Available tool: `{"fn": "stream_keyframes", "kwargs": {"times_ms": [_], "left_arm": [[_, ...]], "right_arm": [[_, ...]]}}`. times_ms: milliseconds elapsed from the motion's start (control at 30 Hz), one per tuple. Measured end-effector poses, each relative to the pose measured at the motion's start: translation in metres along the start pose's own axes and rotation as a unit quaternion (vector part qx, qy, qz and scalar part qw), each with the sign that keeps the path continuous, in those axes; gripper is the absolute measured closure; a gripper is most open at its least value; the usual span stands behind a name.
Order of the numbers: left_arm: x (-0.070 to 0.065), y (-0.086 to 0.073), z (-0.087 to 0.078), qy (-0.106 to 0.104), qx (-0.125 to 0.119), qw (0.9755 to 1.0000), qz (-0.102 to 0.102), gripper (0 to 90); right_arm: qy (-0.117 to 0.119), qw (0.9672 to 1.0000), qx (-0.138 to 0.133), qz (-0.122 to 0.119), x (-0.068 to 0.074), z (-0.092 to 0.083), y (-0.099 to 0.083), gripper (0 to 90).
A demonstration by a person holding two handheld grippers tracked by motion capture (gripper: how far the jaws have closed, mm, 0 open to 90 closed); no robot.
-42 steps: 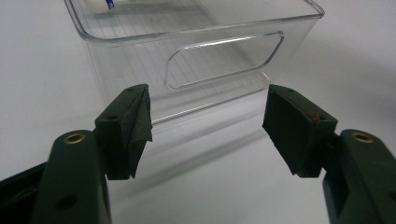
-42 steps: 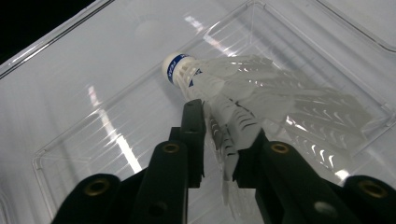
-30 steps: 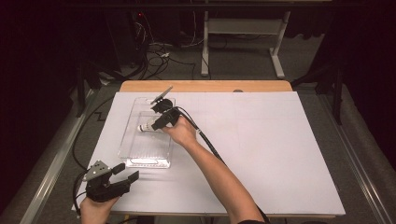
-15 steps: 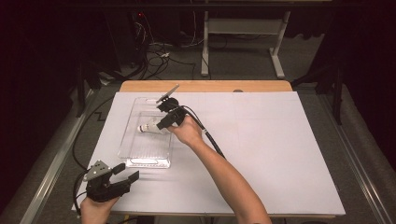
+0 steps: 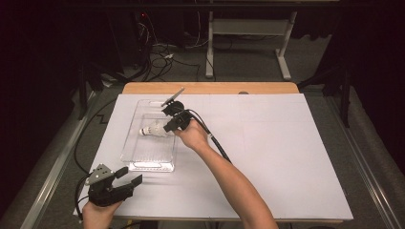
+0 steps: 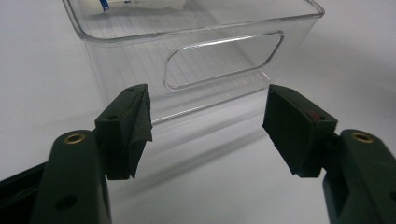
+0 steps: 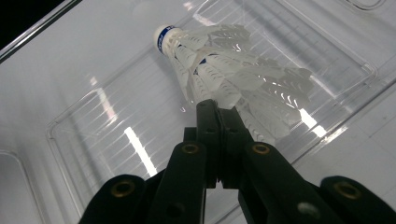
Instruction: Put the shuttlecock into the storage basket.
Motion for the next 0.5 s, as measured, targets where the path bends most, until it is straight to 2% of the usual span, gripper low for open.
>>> {"fn": "stream_keyframes", "kwargs": {"times_ms": [100,300,400,500], "left_arm": [[0.000,0.000,0.000,0.000,0.000,1.0000,0.000,33.1],[0.000,0.000,0.000,0.000,-0.001,1.0000,0.000,33.1],[0.000,0.000,0.000,0.000,0.000,1.0000,0.000,33.0],[0.000,0.000,0.000,0.000,0.001,1.0000,0.001,33.1]], "right_arm": [[-0.001,0.9999,0.000,0.011,-0.001,0.002,0.000,89.7],[-0.007,0.9999,-0.009,0.012,-0.001,-0.002,0.001,76.1],[-0.016,0.9998,-0.014,-0.004,-0.002,-0.007,0.002,74.5],[-0.018,0.9997,-0.015,-0.007,-0.001,-0.010,0.002,73.5]]}}
Point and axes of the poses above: each handheld gripper's, and its own axes: z roughly forward along the jaws, y roughly out of its top, x roughly to its left, the point moved 5 cm from there along z, roughly forward along the jaws, and after that the axes turned 6 degrees about z, right-handed, at the moved point
